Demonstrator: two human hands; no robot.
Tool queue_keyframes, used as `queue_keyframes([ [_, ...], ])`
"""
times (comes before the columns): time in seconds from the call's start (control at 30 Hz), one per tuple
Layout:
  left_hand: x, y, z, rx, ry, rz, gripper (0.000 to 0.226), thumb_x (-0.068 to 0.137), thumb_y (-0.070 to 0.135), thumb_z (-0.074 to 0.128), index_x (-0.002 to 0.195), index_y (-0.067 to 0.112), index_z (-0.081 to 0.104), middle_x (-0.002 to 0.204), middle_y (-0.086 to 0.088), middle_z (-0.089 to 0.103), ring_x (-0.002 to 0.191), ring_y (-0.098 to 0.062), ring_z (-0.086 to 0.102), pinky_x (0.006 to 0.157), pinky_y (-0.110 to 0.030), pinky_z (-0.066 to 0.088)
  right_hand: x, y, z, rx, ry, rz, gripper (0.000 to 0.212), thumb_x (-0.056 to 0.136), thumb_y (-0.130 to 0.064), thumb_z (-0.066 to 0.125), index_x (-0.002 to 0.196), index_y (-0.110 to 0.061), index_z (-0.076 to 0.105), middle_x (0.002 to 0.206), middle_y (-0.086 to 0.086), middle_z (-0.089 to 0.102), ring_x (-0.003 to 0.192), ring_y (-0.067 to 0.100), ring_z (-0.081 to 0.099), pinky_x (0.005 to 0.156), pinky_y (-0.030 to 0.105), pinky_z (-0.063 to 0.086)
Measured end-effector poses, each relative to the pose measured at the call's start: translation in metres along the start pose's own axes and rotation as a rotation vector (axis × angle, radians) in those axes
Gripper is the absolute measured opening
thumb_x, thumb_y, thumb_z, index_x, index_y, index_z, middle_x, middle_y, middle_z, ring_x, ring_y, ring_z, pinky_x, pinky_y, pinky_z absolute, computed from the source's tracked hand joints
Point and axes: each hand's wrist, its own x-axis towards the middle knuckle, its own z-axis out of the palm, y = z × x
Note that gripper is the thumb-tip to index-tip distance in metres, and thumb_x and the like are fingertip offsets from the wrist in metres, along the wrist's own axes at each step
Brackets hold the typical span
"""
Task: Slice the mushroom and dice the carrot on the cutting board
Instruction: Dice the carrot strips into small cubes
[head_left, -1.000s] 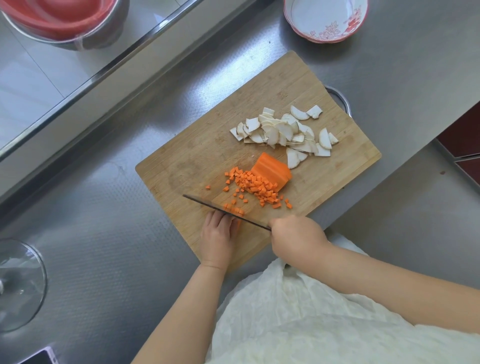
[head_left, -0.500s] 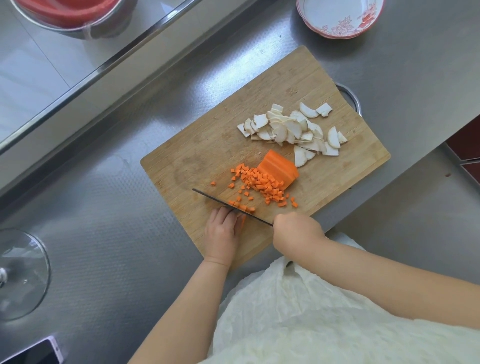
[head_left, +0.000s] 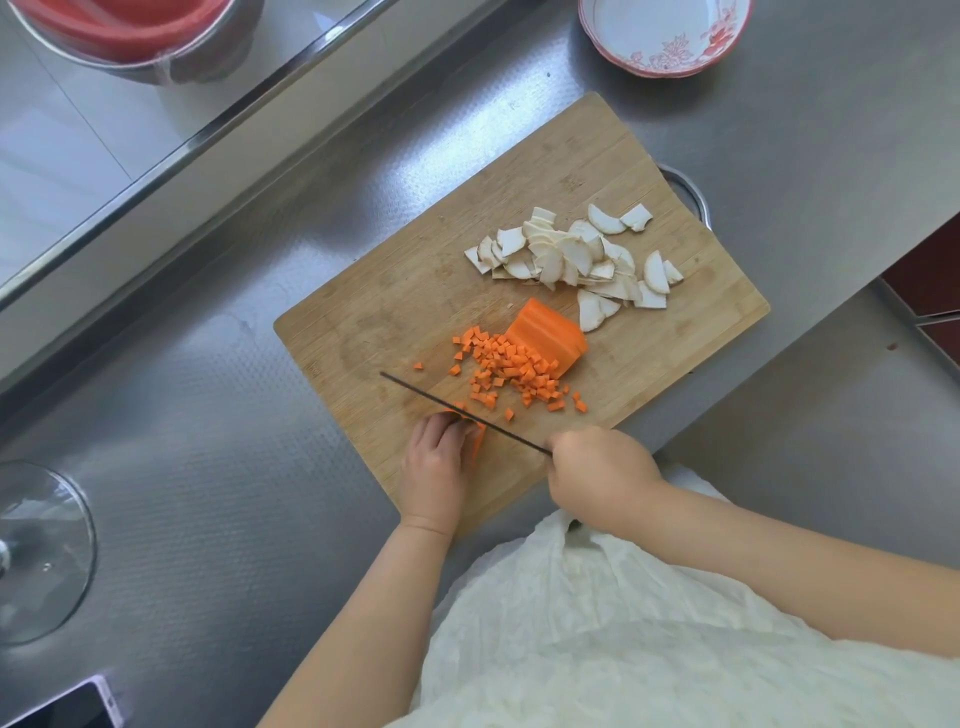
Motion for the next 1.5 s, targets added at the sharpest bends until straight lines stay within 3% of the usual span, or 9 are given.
queue_keyframes([
  [0.23, 0.0, 0.0, 0.0, 0.01, 0.008, 0.003, 0.029, 0.092, 0.026, 0.053, 0.084, 0.004, 0.07, 0.087, -0.009, 0.066, 0.085, -0.021, 0.051, 0.066, -0.033, 0.045, 0.001, -0.008, -0.006, -0.07, -0.071, -0.007, 0.015, 0.091, -0.009, 0.044, 0.08, -0.018, 0.048, 0.063, -0.001, 0.039, 0.067, 0.024, 0.047, 0.044, 0.025, 0.024],
  [0.5, -0.001, -0.001, 0.0, 0.016, 0.062, 0.036, 0.027, 0.092, 0.022, 0.055, 0.08, 0.002, 0.069, 0.081, -0.01, 0.065, 0.08, -0.02, 0.049, 0.066, -0.029, 0.041, 0.01, -0.018, -0.009, -0.081, -0.161, 0.072, 0.018, 0.089, 0.0, 0.043, 0.087, -0.011, 0.056, 0.087, 0.007, 0.057, 0.079, 0.028, 0.056, 0.057, 0.028, 0.038],
  [0.6, -0.001, -0.002, 0.001, 0.021, 0.064, 0.05, 0.026, 0.092, 0.022, 0.057, 0.081, 0.003, 0.07, 0.082, -0.009, 0.065, 0.08, -0.02, 0.05, 0.066, -0.028, 0.042, 0.017, -0.015, -0.005, -0.018, -0.14, 0.081, 0.019, 0.095, -0.013, 0.044, 0.1, -0.01, 0.062, 0.082, 0.005, 0.054, 0.076, 0.027, 0.054, 0.055, 0.027, 0.037],
  [0.77, -0.003, 0.0, 0.001, 0.012, 0.028, 0.004, 0.025, 0.093, 0.024, 0.058, 0.081, 0.007, 0.071, 0.085, -0.007, 0.065, 0.077, -0.025, 0.058, 0.061, -0.034, 0.048, 0.02, -0.005, -0.007, 0.181, -0.098, 0.076, 0.033, 0.099, -0.038, 0.043, 0.099, -0.009, 0.059, 0.082, 0.007, 0.056, 0.087, 0.03, 0.061, 0.066, 0.03, 0.045],
  [0.9, -0.01, 0.0, -0.001, 0.007, 0.01, -0.031, 0.028, 0.093, 0.025, 0.055, 0.084, 0.005, 0.071, 0.087, -0.008, 0.066, 0.076, -0.028, 0.06, 0.06, -0.037, 0.05, 0.008, -0.003, -0.004, 0.114, -0.037, 0.009, 0.029, 0.1, -0.033, 0.04, 0.092, -0.013, 0.059, 0.078, 0.006, 0.057, 0.07, 0.026, 0.054, 0.054, 0.028, 0.04],
  [1.0, -0.011, -0.001, -0.001, 0.021, 0.005, -0.04, 0.028, 0.092, 0.025, 0.054, 0.083, 0.004, 0.071, 0.087, -0.009, 0.066, 0.08, -0.027, 0.059, 0.06, -0.038, 0.051, 0.001, -0.006, -0.001, -0.005, -0.016, -0.043, 0.018, 0.096, -0.019, 0.042, 0.081, -0.017, 0.051, 0.07, 0.002, 0.051, 0.064, 0.024, 0.048, 0.043, 0.024, 0.026],
  [1.23, -0.009, -0.002, -0.004, 0.001, -0.017, -0.056, 0.031, 0.09, 0.024, 0.051, 0.08, 0.002, 0.069, 0.084, -0.011, 0.066, 0.081, -0.03, 0.06, 0.063, -0.039, 0.053, -0.002, -0.016, -0.006, -0.106, -0.11, -0.02, 0.024, 0.089, -0.004, 0.044, 0.069, -0.016, 0.038, 0.062, -0.001, 0.036, 0.057, 0.018, 0.041, 0.043, 0.023, 0.025],
  [1.37, -0.008, -0.002, -0.004, -0.007, -0.026, -0.06, 0.031, 0.09, 0.025, 0.051, 0.08, 0.002, 0.069, 0.084, -0.011, 0.066, 0.08, -0.031, 0.061, 0.063, -0.039, 0.054, 0.001, -0.022, -0.009, -0.104, -0.134, 0.029, 0.017, 0.089, -0.003, 0.045, 0.095, -0.013, 0.058, 0.078, 0.004, 0.054, 0.071, 0.022, 0.047, 0.05, 0.025, 0.033],
  [1.5, -0.007, -0.001, -0.005, -0.001, -0.023, -0.048, 0.031, 0.092, 0.026, 0.051, 0.081, 0.003, 0.07, 0.083, -0.01, 0.065, 0.078, -0.029, 0.06, 0.063, -0.038, 0.052, 0.009, -0.025, -0.006, -0.064, -0.175, 0.085, 0.022, 0.089, -0.001, 0.044, 0.099, -0.011, 0.06, 0.076, 0.004, 0.054, 0.074, 0.025, 0.053, 0.056, 0.027, 0.038],
])
